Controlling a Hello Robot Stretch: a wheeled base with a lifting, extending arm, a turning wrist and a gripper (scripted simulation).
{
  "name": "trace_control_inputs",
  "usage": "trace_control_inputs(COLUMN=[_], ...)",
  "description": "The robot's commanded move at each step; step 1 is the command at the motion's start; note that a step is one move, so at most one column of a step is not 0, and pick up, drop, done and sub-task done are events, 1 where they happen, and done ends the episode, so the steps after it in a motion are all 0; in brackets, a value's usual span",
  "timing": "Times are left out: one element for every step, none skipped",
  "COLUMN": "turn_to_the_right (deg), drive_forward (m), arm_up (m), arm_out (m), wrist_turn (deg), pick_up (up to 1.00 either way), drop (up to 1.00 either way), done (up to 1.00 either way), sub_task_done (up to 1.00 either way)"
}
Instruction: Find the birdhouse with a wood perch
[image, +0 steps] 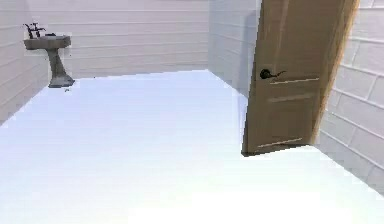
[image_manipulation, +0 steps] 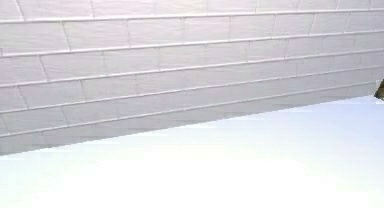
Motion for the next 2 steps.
trace_control_inputs(turn_to_the_right=[0.0,0.0], drive_forward=[1.00,1.00], arm_up=[0.00,0.00], arm_out=[0.00,0.00], wrist_turn=[0.0,0.0], pick_up=[0.00,0.00], drop=[0.00,0.00], done=[0.00,0.00], sub_task_done=[0.00,0.00])
